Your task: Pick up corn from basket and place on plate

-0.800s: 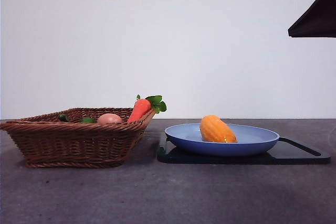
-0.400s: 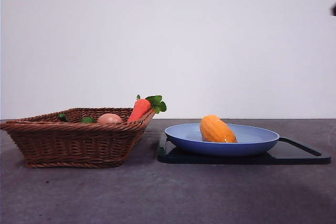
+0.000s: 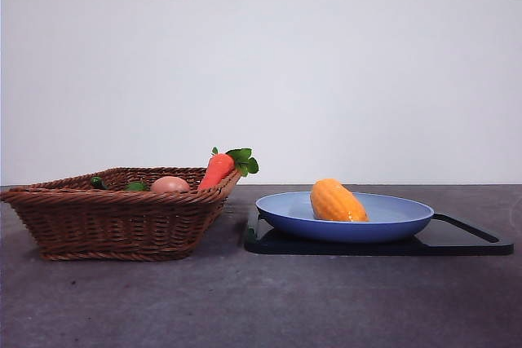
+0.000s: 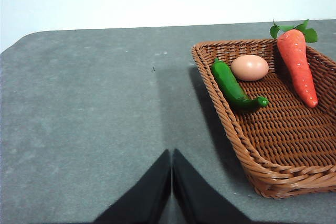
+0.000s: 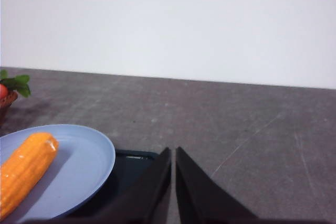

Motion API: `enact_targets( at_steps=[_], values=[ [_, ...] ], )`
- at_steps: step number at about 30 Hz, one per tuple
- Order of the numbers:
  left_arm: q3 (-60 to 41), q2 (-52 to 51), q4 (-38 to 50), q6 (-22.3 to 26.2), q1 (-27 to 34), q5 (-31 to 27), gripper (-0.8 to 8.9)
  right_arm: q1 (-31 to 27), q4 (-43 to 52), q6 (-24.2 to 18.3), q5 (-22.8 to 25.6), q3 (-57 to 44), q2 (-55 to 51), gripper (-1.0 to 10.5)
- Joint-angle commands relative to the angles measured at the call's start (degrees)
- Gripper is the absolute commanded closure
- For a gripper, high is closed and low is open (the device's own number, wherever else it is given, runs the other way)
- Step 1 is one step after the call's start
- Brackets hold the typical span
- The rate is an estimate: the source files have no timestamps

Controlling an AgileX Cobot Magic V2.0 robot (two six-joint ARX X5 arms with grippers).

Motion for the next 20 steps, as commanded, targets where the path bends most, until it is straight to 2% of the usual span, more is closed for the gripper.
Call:
enact_targets(
  at_steps=[1, 7, 12, 20],
  values=[
    [-1.6, -0.04, -0.22, -0.11, 0.09, -0.13, 8.06, -0.09, -1.64, -0.33, 0.2, -0.66, -2.47, 9.4],
    [-1.6, -0.04, -0.22, -0.11, 0.09, -0.13, 8.06, -0.09, -10.67, -0.35, 0.57, -0.66, -8.41, 9.4],
    [-1.6, -0.04, -0.24, -0.11, 0.09, -0.13, 8.06, -0.07, -16.33, -0.31, 0.52, -0.66, -8.28, 9.4],
    [-1.6, -0.04, -0.22, -0.11, 0.09, -0.13, 8.06, -0.09, -19.21, -0.33, 0.55, -0.66, -8.28, 9.4]
  ],
)
